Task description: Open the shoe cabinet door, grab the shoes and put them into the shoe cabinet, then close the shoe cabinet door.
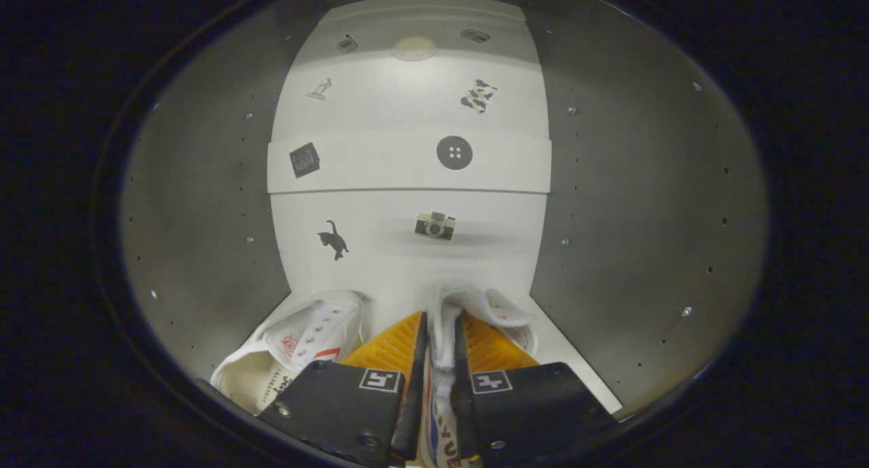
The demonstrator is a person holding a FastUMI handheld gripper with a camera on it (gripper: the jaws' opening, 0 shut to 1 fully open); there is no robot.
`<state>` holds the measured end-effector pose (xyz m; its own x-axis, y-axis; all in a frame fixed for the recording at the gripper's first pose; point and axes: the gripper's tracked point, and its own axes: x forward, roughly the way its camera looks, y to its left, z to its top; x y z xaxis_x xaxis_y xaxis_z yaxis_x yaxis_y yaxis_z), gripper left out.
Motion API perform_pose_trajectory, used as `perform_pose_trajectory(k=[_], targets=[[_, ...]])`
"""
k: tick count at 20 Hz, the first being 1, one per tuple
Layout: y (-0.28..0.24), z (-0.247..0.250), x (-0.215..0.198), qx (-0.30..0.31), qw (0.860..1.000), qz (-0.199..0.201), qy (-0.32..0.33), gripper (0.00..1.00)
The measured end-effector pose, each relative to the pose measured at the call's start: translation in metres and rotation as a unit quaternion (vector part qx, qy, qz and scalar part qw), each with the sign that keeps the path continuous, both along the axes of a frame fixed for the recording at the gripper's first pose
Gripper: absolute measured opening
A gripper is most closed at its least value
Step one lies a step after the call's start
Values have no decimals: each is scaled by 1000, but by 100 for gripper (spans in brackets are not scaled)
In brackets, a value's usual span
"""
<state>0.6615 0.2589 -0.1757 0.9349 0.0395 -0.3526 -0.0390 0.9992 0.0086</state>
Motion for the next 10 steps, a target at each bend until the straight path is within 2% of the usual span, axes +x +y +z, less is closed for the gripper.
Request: perform_pose_trajectory(k=[1, 4, 8, 10], targets=[[8, 7, -4, 4, 1000, 20, -5, 26], [6, 32, -17, -44, 998, 14, -31, 60], [6, 61, -49, -94, 993, 19, -65, 83], [7, 71, -71, -84, 993, 18, -83, 94]])
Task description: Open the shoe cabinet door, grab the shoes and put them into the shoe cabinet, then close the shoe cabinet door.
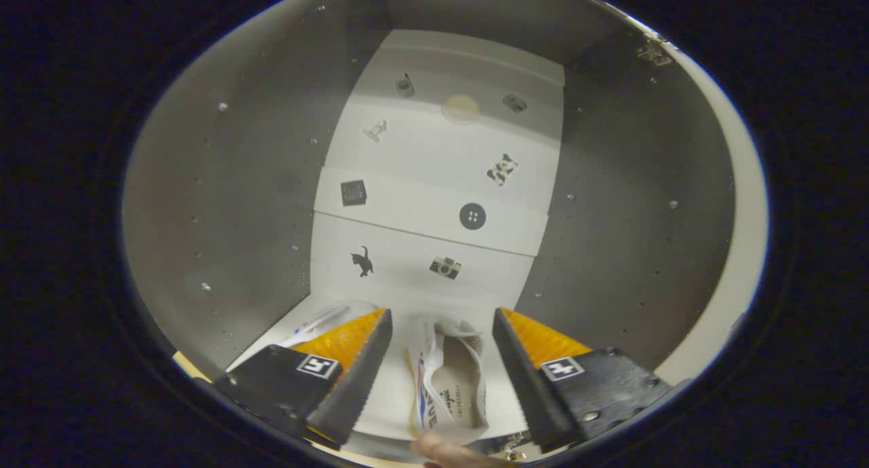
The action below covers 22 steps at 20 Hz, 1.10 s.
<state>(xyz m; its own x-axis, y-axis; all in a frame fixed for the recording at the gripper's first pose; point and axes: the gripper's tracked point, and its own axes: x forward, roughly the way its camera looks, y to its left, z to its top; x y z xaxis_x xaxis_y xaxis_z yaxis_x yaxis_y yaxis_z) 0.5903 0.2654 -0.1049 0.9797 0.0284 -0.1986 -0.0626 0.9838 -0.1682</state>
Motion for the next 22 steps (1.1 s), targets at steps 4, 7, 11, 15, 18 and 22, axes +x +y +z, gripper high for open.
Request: perform_pose_trajectory(k=[4, 7, 11, 15, 18, 22], targets=[[-2, 27, -58, 34, 999, 6, -5, 100], [-8, 43, -112, 43, 999, 4, -10, 100], [-17, 64, -196, 75, 997, 27, -16, 100], [-36, 79, -285, 119, 992, 43, -1, 100], [-52, 87, -354, 134, 987, 90, 0, 100], [-110, 94, -414, 152, 983, 94, -33, 100]])
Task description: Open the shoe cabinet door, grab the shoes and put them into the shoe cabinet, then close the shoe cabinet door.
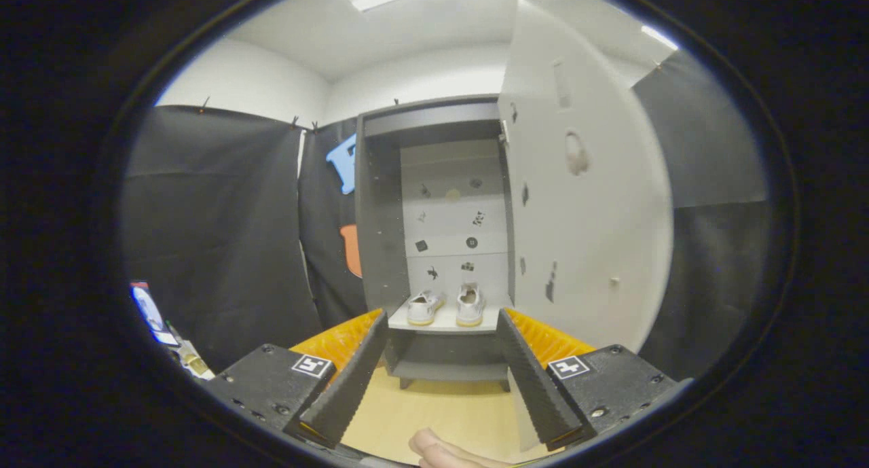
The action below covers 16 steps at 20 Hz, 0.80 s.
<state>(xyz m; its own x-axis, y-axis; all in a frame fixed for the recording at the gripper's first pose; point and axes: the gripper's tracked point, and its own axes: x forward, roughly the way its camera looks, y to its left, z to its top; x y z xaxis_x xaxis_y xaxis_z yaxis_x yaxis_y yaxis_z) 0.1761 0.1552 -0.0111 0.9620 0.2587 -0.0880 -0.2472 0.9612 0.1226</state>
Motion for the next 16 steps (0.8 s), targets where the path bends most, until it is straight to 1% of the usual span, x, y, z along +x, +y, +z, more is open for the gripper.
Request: perform_pose_trajectory(k=[2, 3, 4, 6, 7, 9, 12, 16], targets=[[-43, 1, -19, -27, 999, -23, -24, 100], [-60, -1, -32, -32, 998, -35, -30, 100], [-74, -3, -46, -34, 998, -40, -32, 100], [-85, -1, -72, -47, 997, -34, -52, 100], [-102, -1, -82, -51, 996, -40, -64, 100], [-141, 4, -100, -52, 992, -74, -92, 100], [-185, 10, -124, -17, 985, -114, -126, 100], [-249, -5, -136, -4, 975, -169, -143, 100]])
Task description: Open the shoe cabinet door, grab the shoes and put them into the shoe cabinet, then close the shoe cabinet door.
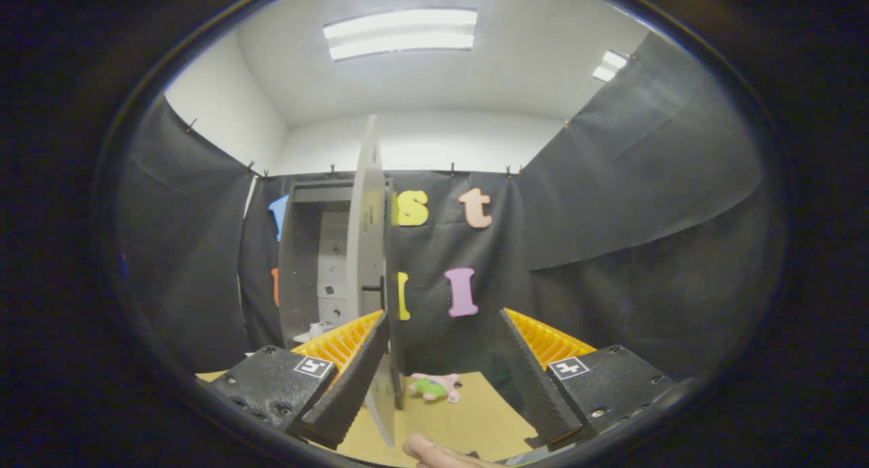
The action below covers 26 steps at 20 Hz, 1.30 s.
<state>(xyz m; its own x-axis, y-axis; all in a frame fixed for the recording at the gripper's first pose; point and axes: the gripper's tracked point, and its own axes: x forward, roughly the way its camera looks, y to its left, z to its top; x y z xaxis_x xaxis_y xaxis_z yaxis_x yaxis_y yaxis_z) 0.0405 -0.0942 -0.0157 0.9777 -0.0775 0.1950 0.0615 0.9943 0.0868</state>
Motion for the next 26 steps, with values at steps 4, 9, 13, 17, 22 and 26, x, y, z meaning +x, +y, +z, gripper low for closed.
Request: perform_pose_trajectory(k=[4, 9, 13, 17, 22, 26], targets=[[-54, -16, 7, 6, 998, -57, 5, 100], [-87, -48, 63, -18, 994, -90, 58, 100], [-118, -49, 120, -12, 988, -120, 93, 100], [-125, -41, 153, 24, 988, -124, 89, 100], [-89, -37, 193, 31, 990, -98, 92, 100], [-40, -44, 216, 19, 992, -65, 106, 100]])
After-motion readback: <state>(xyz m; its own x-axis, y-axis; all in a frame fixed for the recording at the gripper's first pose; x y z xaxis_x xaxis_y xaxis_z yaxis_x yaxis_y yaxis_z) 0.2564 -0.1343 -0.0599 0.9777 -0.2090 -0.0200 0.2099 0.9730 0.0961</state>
